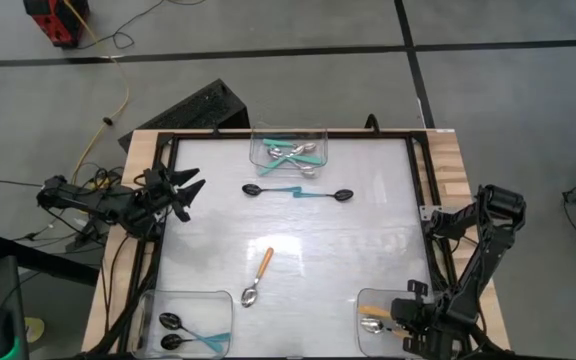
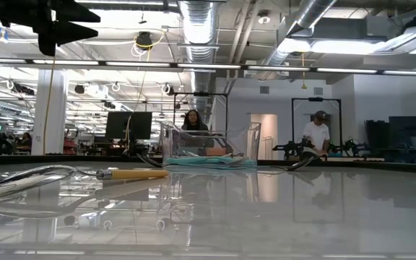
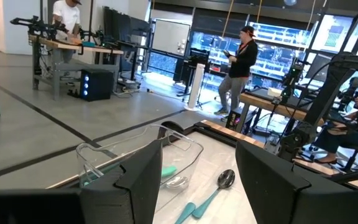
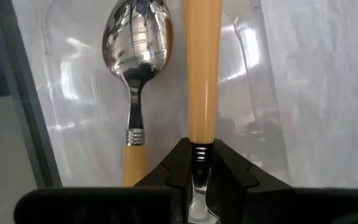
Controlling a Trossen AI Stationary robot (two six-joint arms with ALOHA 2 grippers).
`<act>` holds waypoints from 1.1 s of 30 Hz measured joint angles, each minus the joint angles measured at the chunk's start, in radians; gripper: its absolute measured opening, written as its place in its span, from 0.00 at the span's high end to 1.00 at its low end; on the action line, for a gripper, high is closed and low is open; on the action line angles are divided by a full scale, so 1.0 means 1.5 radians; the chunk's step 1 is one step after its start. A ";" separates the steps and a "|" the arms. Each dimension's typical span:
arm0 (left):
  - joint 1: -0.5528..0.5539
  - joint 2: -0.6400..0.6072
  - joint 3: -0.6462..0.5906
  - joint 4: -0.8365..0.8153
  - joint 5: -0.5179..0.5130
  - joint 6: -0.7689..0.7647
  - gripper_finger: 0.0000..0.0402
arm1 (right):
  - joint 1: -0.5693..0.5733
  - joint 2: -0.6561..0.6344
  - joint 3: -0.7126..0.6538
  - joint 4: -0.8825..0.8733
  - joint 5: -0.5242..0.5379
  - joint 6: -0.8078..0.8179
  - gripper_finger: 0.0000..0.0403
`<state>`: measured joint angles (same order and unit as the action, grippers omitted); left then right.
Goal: Sort silverware by color (type)
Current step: Put the right orange spoon into the bottom right transparent bin
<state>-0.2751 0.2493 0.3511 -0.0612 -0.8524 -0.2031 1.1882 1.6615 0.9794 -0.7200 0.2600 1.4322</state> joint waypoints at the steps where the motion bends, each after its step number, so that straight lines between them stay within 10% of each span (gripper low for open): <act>1: 0.000 0.000 0.000 0.000 0.000 0.000 0.53 | 0.000 0.000 0.000 0.000 0.000 0.000 0.83; 33: 0.000 0.000 0.000 0.000 0.000 -0.001 0.53 | -0.027 0.001 0.010 -0.012 -0.025 0.049 0.50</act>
<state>-0.2749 0.2495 0.3511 -0.0612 -0.8524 -0.2039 1.1481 1.6624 0.9951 -0.7386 0.2223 1.5052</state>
